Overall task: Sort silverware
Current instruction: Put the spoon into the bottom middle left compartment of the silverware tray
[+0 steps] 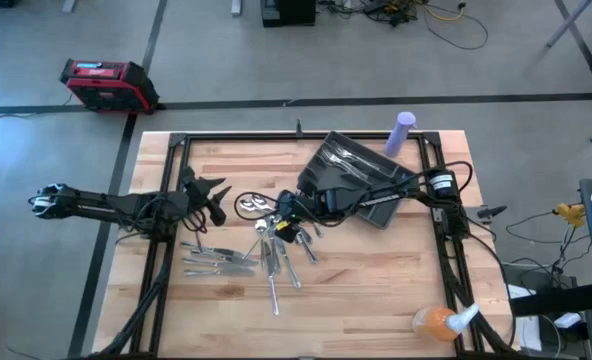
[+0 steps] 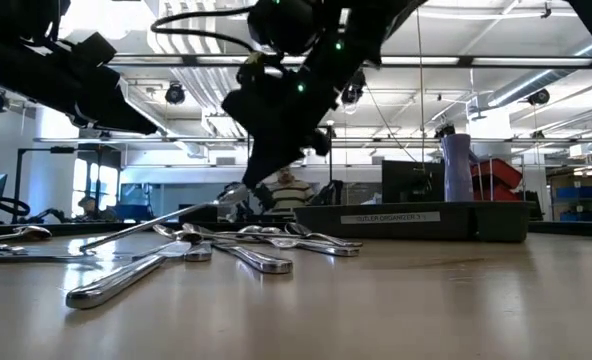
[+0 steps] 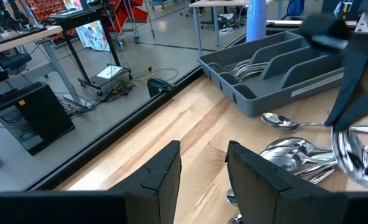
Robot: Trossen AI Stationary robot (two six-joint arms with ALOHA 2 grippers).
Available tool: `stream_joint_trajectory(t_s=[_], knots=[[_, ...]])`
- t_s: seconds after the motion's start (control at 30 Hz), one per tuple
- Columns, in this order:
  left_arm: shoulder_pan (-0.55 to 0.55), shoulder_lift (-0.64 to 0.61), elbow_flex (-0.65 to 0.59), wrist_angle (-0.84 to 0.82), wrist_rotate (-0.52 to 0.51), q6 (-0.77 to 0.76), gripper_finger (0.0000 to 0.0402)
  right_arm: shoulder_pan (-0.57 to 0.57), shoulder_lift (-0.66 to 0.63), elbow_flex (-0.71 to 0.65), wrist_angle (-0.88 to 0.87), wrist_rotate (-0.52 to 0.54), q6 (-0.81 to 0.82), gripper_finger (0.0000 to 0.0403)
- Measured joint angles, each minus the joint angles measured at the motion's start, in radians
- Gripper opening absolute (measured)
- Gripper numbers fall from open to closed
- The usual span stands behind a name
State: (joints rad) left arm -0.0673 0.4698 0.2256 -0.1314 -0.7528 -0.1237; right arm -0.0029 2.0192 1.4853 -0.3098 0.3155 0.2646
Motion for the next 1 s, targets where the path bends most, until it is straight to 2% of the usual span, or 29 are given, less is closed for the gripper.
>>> stream_joint_trajectory(t_s=[0.17, 0.3, 0.4, 0.57, 0.77, 1.0], knots=[[0.000, 0.000, 0.000, 0.014, -0.001, 0.021, 0.0119, -0.006, -0.053, 0.007, -0.033, -0.001, -0.069, 0.0000], [0.000, 0.000, 0.000, 0.021, -0.001, 0.037, 0.0119, -0.042, -0.049, 0.000, -0.148, -0.001, -0.084, 0.0000], [0.000, 0.000, 0.000, 0.020, -0.001, 0.037, 0.0119, -0.068, -0.041, -0.015, -0.154, 0.001, -0.101, 0.0000], [0.000, 0.006, 0.000, 0.016, 0.000, 0.037, 0.0119, -0.075, -0.025, -0.030, -0.160, -0.010, -0.281, 0.0000], [0.000, 0.014, 0.000, 0.009, 0.000, 0.036, 0.0119, -0.074, -0.021, -0.031, -0.198, -0.178, -0.438, 0.0000], [0.000, 0.015, 0.000, 0.011, 0.000, 0.036, 0.0119, -0.072, -0.020, -0.031, -0.346, -0.189, -0.481, 0.0000]])
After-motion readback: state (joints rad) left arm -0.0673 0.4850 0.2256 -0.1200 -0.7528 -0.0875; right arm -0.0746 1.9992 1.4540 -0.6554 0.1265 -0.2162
